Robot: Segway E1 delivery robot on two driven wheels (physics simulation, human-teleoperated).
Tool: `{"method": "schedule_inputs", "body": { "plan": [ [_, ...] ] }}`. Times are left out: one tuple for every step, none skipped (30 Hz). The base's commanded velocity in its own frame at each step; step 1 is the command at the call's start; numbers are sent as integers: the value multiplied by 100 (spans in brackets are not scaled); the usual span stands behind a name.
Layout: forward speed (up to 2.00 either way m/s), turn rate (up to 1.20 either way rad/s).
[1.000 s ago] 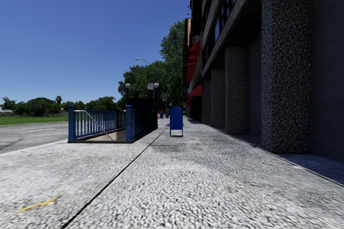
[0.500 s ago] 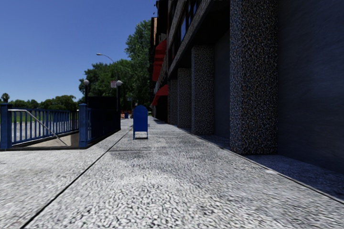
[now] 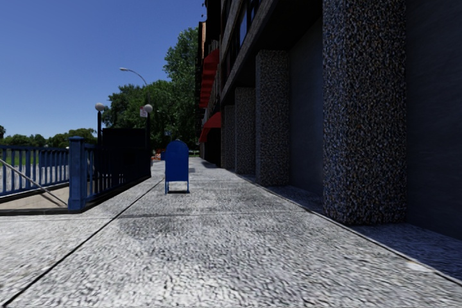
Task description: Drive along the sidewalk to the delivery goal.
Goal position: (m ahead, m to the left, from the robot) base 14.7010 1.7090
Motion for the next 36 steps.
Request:
{"method": "schedule_inputs", "body": {
  "plan": [
    [200,0],
    [200,0],
    [200,0],
    [200,0],
    [200,0],
    [200,0],
    [200,0],
    [200,0],
    [200,0],
    [200,0],
    [200,0],
    [200,0],
    [200,0],
    [200,0],
    [200,0],
    [200,0],
    [200,0],
    [200,0],
    [200,0],
    [200,0],
    [200,0],
    [200,0],
    [200,0],
    [200,0],
    [200,0],
    [200,0],
    [200,0],
    [200,0],
    [200,0],
    [200,0],
    [200,0],
    [200,0],
    [200,0],
    [200,0],
    [200,0],
    [200,0]
  ]
}}
